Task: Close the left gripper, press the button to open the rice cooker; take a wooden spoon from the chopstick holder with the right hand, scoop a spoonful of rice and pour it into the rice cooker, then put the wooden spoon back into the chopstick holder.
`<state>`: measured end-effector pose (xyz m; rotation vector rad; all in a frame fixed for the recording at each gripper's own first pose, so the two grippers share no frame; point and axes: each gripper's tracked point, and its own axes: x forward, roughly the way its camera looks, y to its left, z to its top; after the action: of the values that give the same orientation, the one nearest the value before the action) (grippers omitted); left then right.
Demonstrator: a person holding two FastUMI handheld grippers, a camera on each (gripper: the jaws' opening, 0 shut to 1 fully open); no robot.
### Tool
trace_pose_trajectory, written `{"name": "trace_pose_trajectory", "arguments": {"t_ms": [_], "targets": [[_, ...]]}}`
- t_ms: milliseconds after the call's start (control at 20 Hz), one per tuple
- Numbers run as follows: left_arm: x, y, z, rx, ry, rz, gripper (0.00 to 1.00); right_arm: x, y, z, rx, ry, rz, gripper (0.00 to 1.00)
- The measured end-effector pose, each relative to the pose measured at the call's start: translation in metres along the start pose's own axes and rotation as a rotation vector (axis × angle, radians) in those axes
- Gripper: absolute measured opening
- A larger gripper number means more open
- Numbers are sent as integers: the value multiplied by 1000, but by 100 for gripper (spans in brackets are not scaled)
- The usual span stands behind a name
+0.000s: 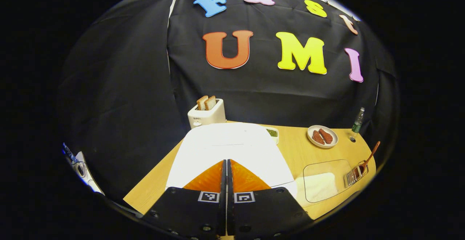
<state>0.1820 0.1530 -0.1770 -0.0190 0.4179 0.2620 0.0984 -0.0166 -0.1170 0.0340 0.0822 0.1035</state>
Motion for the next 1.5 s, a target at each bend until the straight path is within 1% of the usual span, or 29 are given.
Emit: {"name": "trace_pose_trajectory", "arguments": {"t_ms": [250,400,600,700,850,1050,1150,1300,1400,1500], "targets": [[17,-2,-20,-27,76,-7,1,4,-4,-10,2,23,-2,100],[15,-3,-24,-15,75,9,1,3,-5,-12,-2,25,-3,100],[6,-4,-29,-14,94,13,2,-1,-8,-10,-57,-16,-36,100],[10,-5,-34,2,106,9,2,-3,-3,-14,-62,-14,-25,100],[8,-4,-36,-8,107,5,2,-6,1,-20,-47,5,-13,100],[7,-4,-32,-30,86,-13,2,-14,0,-21,-57,9,-13,100],[-1,0,-23,-19,57,4,2,-18,-4,-23,-63,8,-19,100],[-24,7,6,6,-35,39,2,-25,-2,-31,-43,32,-8,100],[-46,-5,17,-36,-62,-9,1,-29,3,-36,-32,46,14,100],[-66,-2,20,-20,-100,-2,1,-32,6,-36,-41,39,21,100]]}}
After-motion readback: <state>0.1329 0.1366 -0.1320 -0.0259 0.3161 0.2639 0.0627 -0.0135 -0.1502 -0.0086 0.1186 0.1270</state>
